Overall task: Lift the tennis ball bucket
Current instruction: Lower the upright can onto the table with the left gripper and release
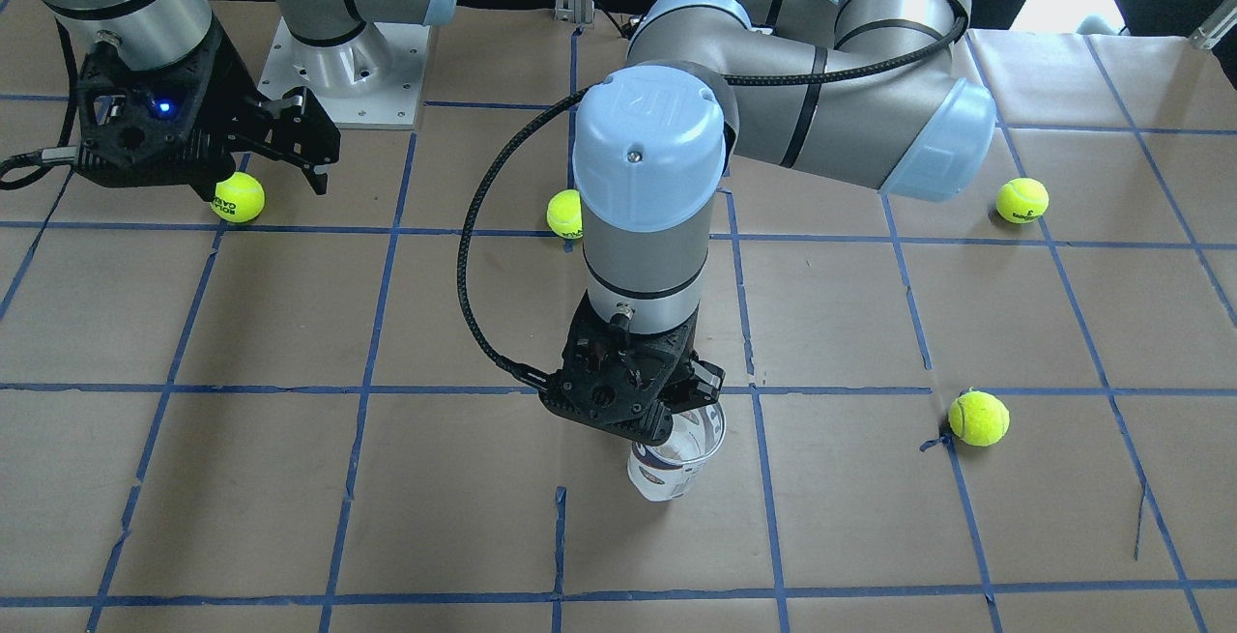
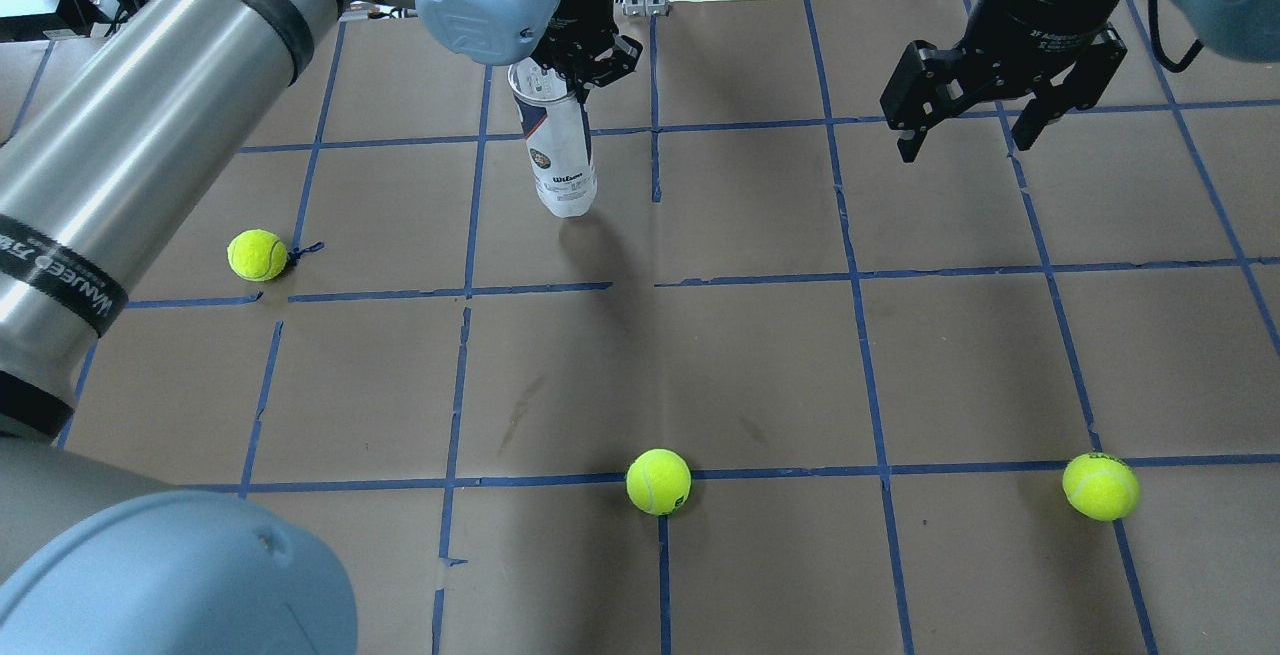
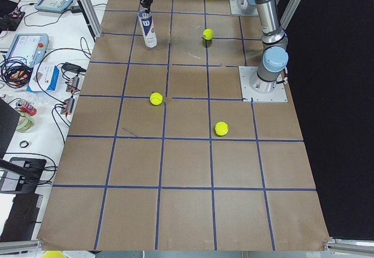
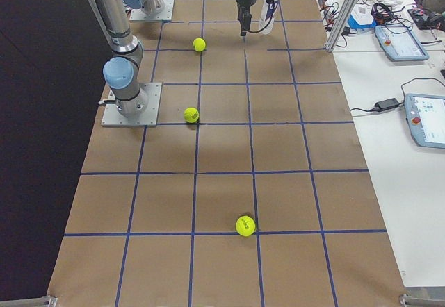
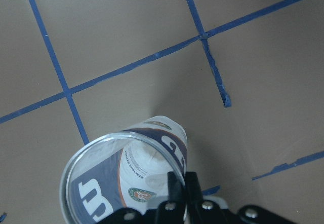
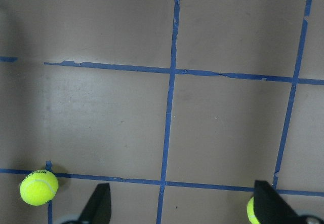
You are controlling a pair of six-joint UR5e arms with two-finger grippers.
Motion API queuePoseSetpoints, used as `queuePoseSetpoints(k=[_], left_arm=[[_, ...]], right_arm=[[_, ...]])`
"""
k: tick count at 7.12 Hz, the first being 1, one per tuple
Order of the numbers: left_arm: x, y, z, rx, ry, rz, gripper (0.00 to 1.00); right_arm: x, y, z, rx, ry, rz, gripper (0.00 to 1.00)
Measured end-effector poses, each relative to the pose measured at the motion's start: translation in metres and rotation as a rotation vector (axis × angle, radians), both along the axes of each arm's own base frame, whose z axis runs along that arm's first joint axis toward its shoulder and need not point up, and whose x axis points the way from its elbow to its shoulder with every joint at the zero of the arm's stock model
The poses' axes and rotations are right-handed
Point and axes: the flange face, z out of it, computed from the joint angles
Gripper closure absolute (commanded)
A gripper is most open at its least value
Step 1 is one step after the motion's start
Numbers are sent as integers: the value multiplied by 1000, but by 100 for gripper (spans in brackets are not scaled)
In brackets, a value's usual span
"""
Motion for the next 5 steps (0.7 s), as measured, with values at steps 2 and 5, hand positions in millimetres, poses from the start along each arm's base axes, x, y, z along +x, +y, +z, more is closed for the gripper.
queuePoseSetpoints(k=[2, 5], left_arm=[[2, -6, -9, -14, 7, 12, 100], [4, -8, -34, -30, 16, 30, 62]], right_arm=[[0, 0, -2, 4, -5, 1, 0], [0, -1, -4, 6, -8, -1, 0]])
